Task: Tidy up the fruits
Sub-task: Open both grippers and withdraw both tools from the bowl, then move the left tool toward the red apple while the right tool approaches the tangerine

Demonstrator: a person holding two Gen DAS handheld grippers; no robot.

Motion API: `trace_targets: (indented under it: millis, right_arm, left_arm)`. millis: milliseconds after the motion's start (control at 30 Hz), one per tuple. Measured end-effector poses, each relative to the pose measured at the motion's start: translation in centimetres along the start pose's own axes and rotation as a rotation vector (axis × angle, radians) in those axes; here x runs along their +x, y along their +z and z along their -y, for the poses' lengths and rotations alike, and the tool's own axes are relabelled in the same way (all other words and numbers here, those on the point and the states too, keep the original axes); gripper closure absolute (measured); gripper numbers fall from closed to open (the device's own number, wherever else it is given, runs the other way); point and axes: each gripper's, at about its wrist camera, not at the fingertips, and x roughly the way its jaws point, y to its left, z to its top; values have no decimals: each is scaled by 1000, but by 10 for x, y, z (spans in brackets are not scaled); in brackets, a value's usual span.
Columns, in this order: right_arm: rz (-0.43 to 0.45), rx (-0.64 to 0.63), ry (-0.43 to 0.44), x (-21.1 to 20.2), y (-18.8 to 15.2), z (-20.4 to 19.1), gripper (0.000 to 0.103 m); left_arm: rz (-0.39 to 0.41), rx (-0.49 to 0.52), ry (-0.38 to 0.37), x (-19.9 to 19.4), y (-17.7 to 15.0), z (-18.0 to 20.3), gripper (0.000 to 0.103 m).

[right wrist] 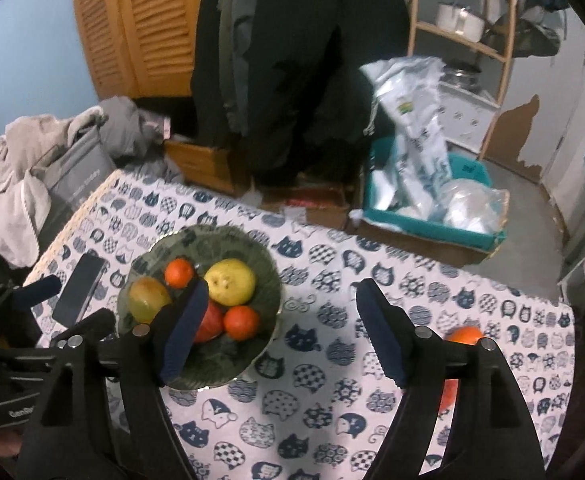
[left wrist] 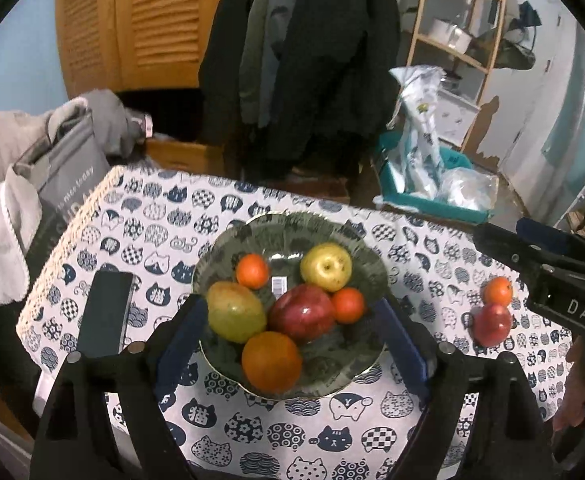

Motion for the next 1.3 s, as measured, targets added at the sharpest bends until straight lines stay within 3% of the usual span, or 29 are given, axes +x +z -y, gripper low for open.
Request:
trace_targets:
  millis: [500, 1033, 1300]
  right_arm:
    - [114, 82, -96, -61, -13, 54, 24]
    - [155, 141, -217, -100, -39, 114, 24]
    - [157, 182, -271, -113, -58, 147, 23]
  left_arm:
    - [135, 52, -26, -46, 13, 33, 15]
    - [161, 125, -67, -57, 15, 82, 13]
    - [172, 170, -100, -61, 15, 117, 6]
